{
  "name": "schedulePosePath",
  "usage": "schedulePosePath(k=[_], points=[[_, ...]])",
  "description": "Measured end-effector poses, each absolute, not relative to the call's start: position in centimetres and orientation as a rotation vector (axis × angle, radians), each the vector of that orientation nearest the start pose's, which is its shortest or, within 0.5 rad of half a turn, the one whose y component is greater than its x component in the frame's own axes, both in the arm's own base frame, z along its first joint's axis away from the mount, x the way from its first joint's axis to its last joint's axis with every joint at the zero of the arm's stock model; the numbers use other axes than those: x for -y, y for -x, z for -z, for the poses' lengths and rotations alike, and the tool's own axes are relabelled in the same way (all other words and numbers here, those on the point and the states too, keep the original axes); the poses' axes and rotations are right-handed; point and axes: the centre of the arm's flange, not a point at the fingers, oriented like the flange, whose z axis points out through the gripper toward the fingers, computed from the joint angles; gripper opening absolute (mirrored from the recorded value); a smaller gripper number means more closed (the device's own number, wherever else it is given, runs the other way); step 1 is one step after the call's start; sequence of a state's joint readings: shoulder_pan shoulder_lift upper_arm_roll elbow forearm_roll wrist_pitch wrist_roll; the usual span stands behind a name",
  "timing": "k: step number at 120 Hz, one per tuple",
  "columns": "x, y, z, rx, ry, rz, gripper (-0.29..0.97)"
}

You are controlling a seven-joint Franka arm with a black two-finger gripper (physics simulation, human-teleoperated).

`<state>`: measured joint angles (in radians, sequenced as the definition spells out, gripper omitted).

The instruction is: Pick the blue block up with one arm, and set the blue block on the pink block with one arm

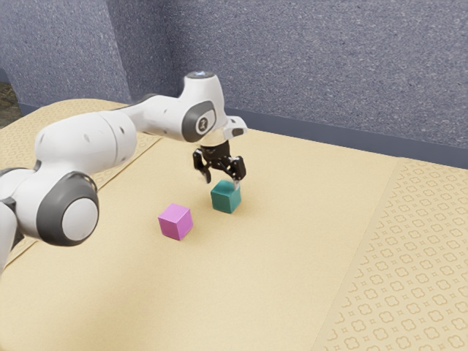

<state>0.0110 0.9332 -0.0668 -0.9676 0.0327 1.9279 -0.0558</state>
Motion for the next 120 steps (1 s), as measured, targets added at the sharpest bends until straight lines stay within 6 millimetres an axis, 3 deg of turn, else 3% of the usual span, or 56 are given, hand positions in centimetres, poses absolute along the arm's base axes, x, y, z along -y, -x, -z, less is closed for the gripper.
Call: schedulePosePath(k=[21,69,120], points=[[2.9,-78.5,-29.9,0.032,3.178,0.048,0.68],[2.5,-78.6,-27.0,0.061,3.174,0.039,0.68],[2.2,-78.8,-25.9,0.069,3.173,0.052,0.67]])
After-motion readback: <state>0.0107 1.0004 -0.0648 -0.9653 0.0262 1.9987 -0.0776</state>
